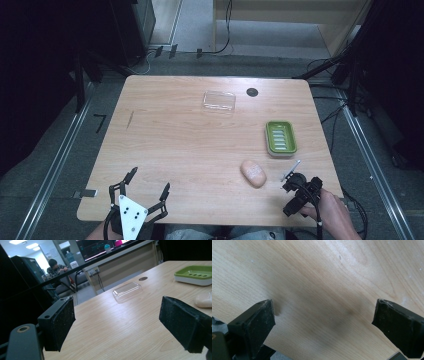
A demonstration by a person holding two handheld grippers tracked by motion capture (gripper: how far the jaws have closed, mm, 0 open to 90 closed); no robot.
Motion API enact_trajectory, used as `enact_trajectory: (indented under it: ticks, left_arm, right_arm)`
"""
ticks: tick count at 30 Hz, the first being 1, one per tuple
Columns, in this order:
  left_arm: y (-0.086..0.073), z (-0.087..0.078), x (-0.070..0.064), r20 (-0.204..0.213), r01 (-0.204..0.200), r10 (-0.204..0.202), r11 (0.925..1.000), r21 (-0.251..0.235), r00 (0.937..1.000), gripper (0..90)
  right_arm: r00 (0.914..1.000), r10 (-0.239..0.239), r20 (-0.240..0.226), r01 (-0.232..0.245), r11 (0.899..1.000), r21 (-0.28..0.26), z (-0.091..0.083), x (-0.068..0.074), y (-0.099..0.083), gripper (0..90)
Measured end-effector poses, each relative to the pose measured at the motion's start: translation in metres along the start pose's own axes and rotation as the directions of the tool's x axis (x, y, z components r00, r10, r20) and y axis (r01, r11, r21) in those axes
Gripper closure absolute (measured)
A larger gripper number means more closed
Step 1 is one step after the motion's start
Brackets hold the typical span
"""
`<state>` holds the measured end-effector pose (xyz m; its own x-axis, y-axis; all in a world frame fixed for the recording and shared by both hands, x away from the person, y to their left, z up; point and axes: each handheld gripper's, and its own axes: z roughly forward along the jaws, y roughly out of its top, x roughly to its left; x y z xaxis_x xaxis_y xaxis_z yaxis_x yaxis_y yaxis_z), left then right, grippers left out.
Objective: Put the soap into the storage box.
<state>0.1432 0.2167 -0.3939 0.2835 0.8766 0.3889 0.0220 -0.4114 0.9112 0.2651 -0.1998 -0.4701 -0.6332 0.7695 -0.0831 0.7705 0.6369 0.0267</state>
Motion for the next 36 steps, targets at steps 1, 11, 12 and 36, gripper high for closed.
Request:
enact_trajectory:
  ticks: [1,11,12,36]
  left_arm:
    - [0.000,0.000,0.000,0.001,0.000,0.000,1.0000,-0.002,1.0000,13.8]
    - [0.000,-0.002,0.000,-0.009,0.000,0.000,1.0000,0.001,1.0000,13.8]
    - [0.000,-0.002,-0.001,-0.005,-0.005,0.005,1.0000,0.002,1.0000,13.8]
    - [-0.001,-0.002,0.000,-0.003,-0.006,0.006,1.0000,0.002,1.0000,13.8]
  right_arm:
    - [1.0000,0.001,-0.003,-0.001,1.000,0.001,0.000,0.000,0.000,3.8]
    - [1.0000,-0.008,0.004,0.008,1.000,-0.013,-0.002,0.001,0.005,3.8]
    - [0.9999,-0.002,0.012,0.002,1.000,-0.010,-0.003,0.002,0.007,3.9]
    - [0.9972,-0.073,-0.013,0.072,0.992,-0.102,-0.025,0.018,0.042,0.6]
